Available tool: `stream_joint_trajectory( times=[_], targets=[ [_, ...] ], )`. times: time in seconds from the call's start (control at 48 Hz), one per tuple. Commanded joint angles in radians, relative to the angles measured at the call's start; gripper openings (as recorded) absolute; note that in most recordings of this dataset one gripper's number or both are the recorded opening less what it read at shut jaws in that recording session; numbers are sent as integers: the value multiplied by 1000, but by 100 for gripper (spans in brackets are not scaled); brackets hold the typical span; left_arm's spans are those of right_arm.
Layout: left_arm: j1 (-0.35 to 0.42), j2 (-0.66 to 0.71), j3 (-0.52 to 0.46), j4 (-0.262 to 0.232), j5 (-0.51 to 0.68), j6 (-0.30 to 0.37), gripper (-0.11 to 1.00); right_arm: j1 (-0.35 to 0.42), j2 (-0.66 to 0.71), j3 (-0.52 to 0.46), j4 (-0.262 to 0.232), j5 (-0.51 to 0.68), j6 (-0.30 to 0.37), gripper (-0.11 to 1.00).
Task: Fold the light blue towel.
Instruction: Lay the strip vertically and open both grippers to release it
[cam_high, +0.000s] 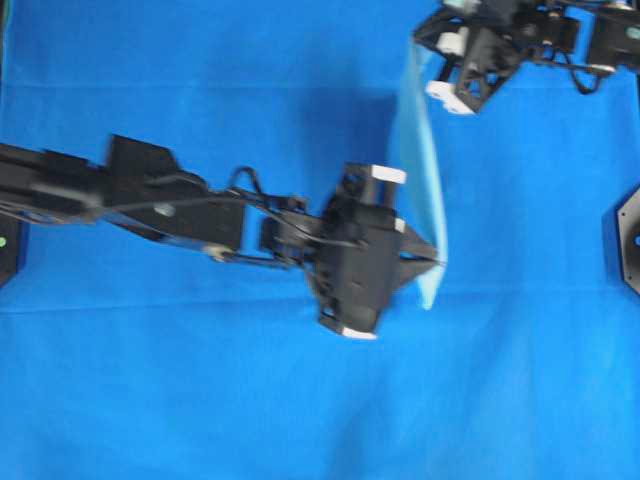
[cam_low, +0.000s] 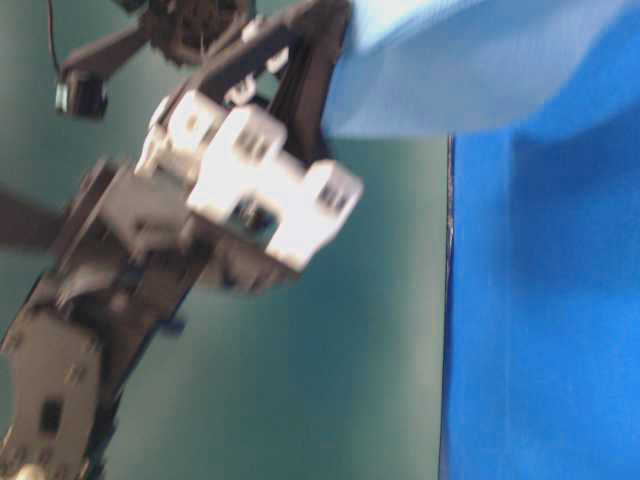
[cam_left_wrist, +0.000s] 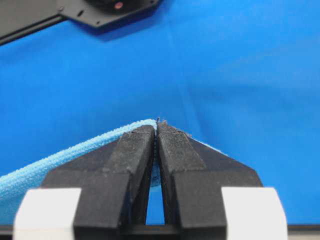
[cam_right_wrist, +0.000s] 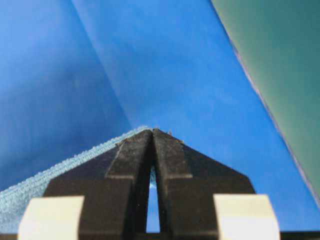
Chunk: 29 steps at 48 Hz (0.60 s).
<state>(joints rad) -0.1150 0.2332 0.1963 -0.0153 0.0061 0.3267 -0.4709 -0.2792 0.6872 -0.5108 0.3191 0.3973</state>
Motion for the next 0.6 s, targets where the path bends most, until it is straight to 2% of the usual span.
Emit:
stream_joint_trajectory(
  times=[0.0, 0.104, 0.25, 0.438, 0.583],
  targets=[
    [-44, 17, -83, -3, -15, 5, 2, -54, -63, 21, -3, 8, 3, 1],
    [-40, 54, -109, -3, -12, -12, 2, -54, -94, 55, -3, 18, 5, 1],
    [-38, 49, -83, -3, 5, -48, 2, -54, -69, 60, -3, 6, 3, 1],
    [-40, 9, 17, -3, 8, -172, 2, -51, 46, 14, -2, -89, 5, 1],
    [-54, -26, 109, -8, -3, -209, 2, -37, 150, -44, -2, -167, 5, 1]
  ],
)
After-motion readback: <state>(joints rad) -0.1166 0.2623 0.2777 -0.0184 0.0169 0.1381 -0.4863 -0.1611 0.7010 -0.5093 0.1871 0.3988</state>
